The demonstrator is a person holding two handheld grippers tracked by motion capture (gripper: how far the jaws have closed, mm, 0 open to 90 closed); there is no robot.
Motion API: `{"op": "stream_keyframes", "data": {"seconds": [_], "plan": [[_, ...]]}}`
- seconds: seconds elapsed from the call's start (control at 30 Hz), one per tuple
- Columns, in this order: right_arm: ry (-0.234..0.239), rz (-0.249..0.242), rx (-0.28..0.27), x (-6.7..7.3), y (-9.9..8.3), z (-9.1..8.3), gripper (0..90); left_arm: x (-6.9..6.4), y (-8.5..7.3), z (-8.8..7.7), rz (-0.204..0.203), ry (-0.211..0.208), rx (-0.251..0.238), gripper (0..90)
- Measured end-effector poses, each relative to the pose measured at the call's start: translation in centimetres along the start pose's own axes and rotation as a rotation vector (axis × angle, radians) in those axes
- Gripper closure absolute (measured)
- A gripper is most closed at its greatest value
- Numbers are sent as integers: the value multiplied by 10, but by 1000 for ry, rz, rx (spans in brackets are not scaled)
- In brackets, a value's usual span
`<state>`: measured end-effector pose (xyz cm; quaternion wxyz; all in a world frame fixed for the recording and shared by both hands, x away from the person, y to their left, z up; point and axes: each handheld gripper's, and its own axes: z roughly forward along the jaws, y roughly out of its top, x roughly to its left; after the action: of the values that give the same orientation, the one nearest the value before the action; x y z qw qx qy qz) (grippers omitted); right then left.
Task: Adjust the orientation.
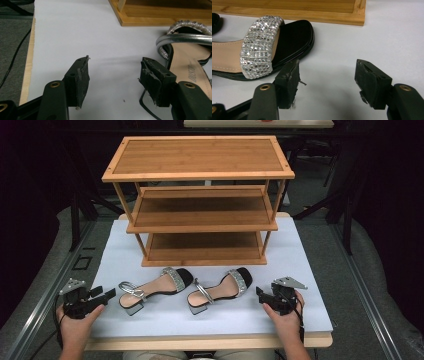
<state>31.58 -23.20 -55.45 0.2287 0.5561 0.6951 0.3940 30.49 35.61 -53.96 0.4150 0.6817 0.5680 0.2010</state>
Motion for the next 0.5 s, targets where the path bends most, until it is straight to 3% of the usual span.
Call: {"op": "stream_keyframes", "data": {"seconds": [0.5], "plan": [[8, -13, -8, 10, 0, -2, 368, 1, 0, -1, -6, -2, -8, 399]]}}
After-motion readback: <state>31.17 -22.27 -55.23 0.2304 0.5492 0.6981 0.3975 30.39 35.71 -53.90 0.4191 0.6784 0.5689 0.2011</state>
